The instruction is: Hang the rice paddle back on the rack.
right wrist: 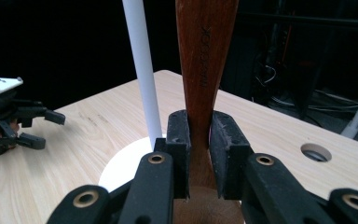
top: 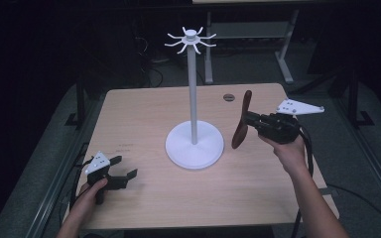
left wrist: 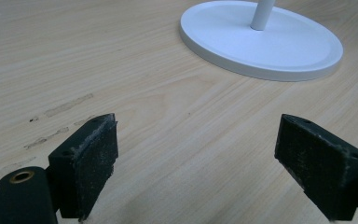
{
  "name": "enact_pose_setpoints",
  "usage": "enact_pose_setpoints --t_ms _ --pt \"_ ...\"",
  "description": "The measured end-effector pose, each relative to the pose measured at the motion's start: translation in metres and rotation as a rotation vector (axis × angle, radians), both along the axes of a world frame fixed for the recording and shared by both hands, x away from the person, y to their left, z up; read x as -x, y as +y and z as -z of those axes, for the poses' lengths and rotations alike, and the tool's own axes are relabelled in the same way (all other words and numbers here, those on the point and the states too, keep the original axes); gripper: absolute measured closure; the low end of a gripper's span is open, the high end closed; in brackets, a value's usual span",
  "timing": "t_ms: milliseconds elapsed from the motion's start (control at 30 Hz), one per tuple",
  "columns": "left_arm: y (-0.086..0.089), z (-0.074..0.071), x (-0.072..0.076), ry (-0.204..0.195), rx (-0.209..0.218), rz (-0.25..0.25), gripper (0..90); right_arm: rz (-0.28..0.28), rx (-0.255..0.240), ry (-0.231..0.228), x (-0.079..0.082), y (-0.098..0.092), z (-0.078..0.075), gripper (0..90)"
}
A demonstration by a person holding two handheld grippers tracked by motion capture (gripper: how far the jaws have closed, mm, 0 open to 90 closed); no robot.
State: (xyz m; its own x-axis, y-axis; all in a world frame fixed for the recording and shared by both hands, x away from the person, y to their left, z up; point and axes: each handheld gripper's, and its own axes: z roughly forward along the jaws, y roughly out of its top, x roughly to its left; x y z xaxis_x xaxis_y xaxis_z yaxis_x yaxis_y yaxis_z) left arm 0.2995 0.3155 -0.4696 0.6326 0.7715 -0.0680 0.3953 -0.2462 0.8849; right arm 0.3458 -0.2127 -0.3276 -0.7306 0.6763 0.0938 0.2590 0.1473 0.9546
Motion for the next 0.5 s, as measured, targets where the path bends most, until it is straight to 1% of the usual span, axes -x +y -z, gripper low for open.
enact_pose_setpoints --t_ms 33,67,500 --pt "0.0 0.0 0.0 0.0 0.0 0.0 12.9 0.0 0.0 0.0 0.0 0.0 0.0 77.8" --pt "0.0 0.0 0.0 0.001 -0.001 0.0 12.9 -0.008 0.0 -0.004 -0.002 0.002 -0.005 77.8" --pt "0.0 0.0 0.001 0.005 -0.007 0.005 12.9 -0.064 -0.027 -0.028 -0.009 0.018 -0.034 77.7"
